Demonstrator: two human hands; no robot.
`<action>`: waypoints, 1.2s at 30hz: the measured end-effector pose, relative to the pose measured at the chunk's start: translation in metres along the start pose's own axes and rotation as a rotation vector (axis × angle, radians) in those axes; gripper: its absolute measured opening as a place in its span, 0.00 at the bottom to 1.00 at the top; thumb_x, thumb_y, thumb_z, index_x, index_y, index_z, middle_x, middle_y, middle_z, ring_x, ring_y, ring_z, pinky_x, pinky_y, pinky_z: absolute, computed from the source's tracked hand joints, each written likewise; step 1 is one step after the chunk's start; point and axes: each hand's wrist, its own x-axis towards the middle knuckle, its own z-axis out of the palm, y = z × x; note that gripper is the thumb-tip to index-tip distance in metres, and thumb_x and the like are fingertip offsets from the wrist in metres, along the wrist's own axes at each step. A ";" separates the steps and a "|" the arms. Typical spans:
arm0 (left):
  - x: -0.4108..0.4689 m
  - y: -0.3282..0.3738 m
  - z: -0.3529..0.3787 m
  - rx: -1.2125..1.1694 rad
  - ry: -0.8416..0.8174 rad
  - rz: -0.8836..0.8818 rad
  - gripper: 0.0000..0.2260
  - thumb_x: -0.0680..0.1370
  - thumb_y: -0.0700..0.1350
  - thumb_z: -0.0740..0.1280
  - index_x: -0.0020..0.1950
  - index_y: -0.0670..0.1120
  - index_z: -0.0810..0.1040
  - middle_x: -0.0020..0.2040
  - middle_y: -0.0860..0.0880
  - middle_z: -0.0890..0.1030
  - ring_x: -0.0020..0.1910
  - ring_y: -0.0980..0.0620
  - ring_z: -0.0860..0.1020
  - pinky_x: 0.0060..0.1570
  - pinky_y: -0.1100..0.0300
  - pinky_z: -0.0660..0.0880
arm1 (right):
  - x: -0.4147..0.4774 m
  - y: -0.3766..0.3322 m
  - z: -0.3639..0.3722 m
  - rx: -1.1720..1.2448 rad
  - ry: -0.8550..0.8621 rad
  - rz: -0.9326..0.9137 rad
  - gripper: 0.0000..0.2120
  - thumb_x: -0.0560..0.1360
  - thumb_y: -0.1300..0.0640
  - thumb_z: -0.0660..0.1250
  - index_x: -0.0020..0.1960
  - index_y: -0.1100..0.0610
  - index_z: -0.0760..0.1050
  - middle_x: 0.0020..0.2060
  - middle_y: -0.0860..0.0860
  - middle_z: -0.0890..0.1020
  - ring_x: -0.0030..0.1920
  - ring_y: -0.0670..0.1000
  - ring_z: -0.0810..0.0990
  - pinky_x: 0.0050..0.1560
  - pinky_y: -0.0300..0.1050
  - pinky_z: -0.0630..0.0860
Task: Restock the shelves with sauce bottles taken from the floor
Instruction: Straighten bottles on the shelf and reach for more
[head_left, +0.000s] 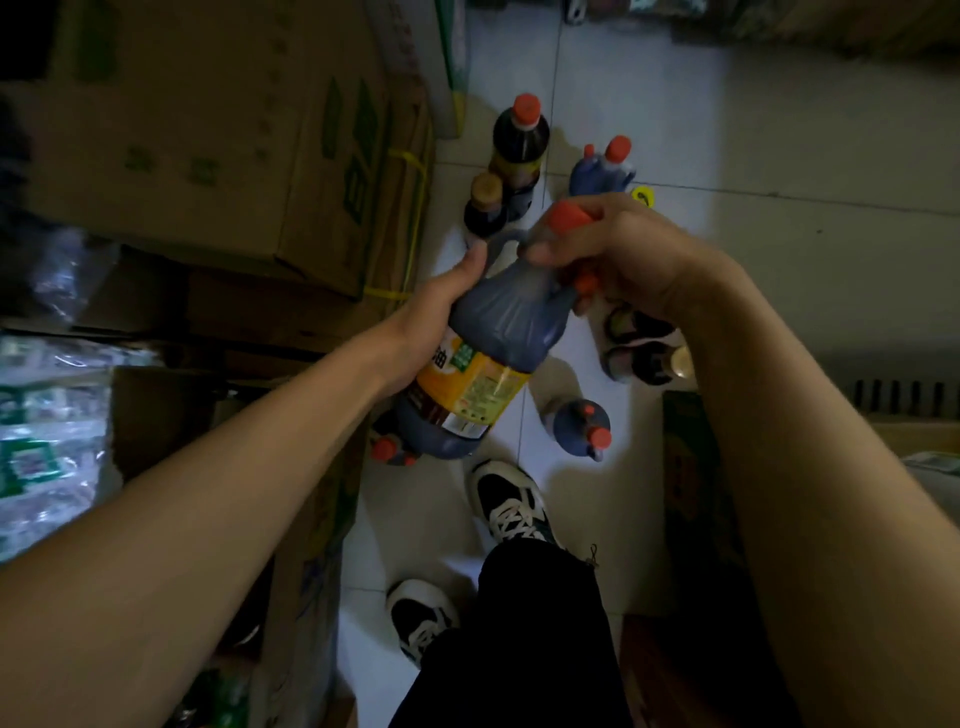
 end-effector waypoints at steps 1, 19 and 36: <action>0.000 0.004 0.000 -0.005 0.019 -0.001 0.21 0.84 0.58 0.51 0.54 0.51 0.82 0.44 0.48 0.87 0.43 0.51 0.85 0.37 0.62 0.80 | 0.004 0.000 0.003 0.031 0.030 -0.022 0.12 0.63 0.52 0.76 0.45 0.54 0.81 0.42 0.59 0.82 0.39 0.57 0.80 0.35 0.45 0.80; -0.039 0.025 0.000 0.029 0.171 0.149 0.23 0.81 0.59 0.56 0.68 0.45 0.72 0.57 0.47 0.82 0.50 0.56 0.83 0.46 0.61 0.80 | 0.010 -0.031 0.049 0.570 0.058 -0.181 0.18 0.74 0.57 0.72 0.61 0.60 0.75 0.50 0.56 0.85 0.52 0.57 0.85 0.55 0.52 0.81; -0.167 0.196 0.014 -0.056 0.374 0.418 0.20 0.77 0.59 0.61 0.55 0.43 0.72 0.51 0.49 0.79 0.51 0.54 0.78 0.55 0.54 0.75 | -0.058 -0.258 0.068 0.395 -0.073 -0.311 0.15 0.68 0.56 0.74 0.52 0.60 0.76 0.43 0.57 0.81 0.44 0.56 0.81 0.51 0.52 0.77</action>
